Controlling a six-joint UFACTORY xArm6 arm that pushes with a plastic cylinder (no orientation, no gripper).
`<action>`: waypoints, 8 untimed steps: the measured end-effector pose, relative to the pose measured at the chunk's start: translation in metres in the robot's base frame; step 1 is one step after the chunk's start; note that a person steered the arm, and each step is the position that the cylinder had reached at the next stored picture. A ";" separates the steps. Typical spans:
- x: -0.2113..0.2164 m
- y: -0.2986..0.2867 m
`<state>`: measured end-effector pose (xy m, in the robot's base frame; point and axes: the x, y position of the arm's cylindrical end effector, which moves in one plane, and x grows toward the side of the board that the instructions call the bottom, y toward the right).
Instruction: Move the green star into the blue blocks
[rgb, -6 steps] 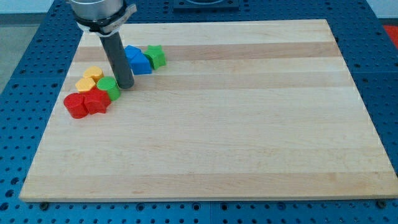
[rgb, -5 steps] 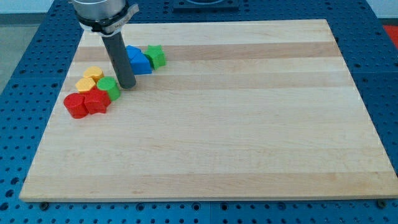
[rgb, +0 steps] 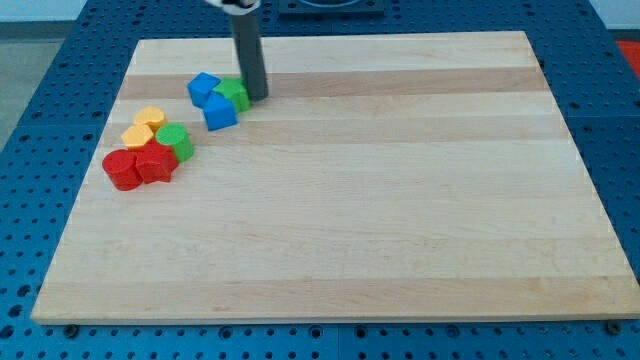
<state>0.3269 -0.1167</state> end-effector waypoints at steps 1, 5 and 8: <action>0.041 -0.017; 0.082 -0.017; 0.070 -0.017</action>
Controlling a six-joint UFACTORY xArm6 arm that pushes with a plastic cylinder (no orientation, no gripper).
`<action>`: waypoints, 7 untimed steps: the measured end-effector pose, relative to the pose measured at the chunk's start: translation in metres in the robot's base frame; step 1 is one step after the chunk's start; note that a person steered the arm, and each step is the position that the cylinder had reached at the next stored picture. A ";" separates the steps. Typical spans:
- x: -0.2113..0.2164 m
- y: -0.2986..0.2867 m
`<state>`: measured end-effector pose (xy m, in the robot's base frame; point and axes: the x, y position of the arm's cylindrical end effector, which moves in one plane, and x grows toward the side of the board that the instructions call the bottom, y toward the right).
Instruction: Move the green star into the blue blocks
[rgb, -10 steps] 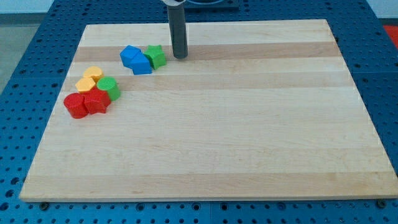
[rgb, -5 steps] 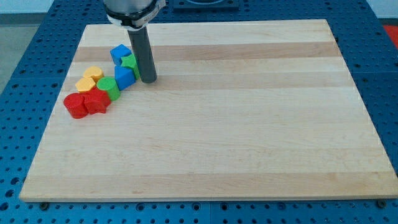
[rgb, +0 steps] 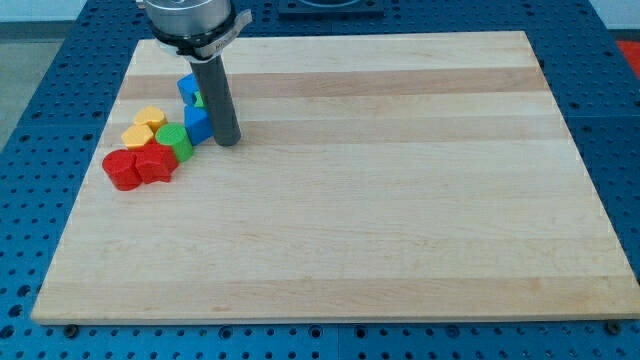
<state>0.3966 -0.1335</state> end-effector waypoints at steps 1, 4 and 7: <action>-0.003 0.010; -0.008 -0.038; -0.013 0.021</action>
